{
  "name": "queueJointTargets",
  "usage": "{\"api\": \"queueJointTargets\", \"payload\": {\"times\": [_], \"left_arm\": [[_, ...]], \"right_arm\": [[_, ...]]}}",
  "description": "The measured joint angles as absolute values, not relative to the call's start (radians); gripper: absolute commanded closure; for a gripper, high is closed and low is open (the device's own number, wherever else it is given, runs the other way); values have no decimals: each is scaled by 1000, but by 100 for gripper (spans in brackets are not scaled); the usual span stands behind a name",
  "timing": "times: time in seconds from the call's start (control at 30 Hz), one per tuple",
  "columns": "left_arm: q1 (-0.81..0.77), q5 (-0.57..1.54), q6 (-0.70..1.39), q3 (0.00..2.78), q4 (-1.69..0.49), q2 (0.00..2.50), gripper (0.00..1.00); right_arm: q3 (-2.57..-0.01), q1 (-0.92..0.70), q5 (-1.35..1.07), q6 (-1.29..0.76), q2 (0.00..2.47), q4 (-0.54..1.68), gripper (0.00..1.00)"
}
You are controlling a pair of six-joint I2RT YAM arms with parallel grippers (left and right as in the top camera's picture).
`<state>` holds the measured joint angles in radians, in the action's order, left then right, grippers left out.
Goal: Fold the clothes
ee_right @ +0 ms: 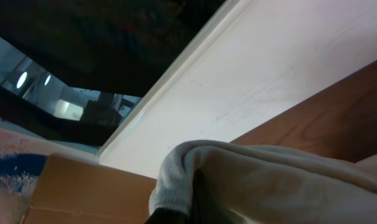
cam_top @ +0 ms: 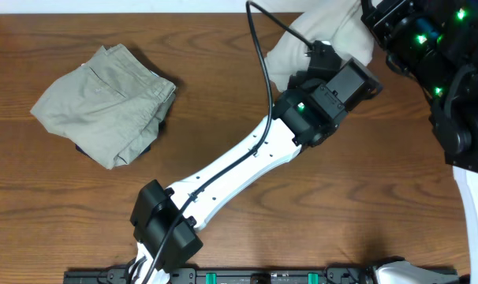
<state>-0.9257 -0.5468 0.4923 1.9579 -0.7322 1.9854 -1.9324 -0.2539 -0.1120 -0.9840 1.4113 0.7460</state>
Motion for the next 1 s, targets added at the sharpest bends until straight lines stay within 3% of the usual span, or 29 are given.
{"api": "queueJointTargets", "payload": {"times": [0.37,0.73,1.0], "left_arm": [[-926,-674,408,1957,-977,1940,94],[-900,-688,190,1956,-1047,1568,94],[-899,-623,4,1956,-1052,1351,94]], "right_arm": [[-1933,-251,74,-913,1362,916,99],[-1933,-91,155,-720,1360,1197,99],[-1934,-75,123,-534,1359,1359,99]]}}
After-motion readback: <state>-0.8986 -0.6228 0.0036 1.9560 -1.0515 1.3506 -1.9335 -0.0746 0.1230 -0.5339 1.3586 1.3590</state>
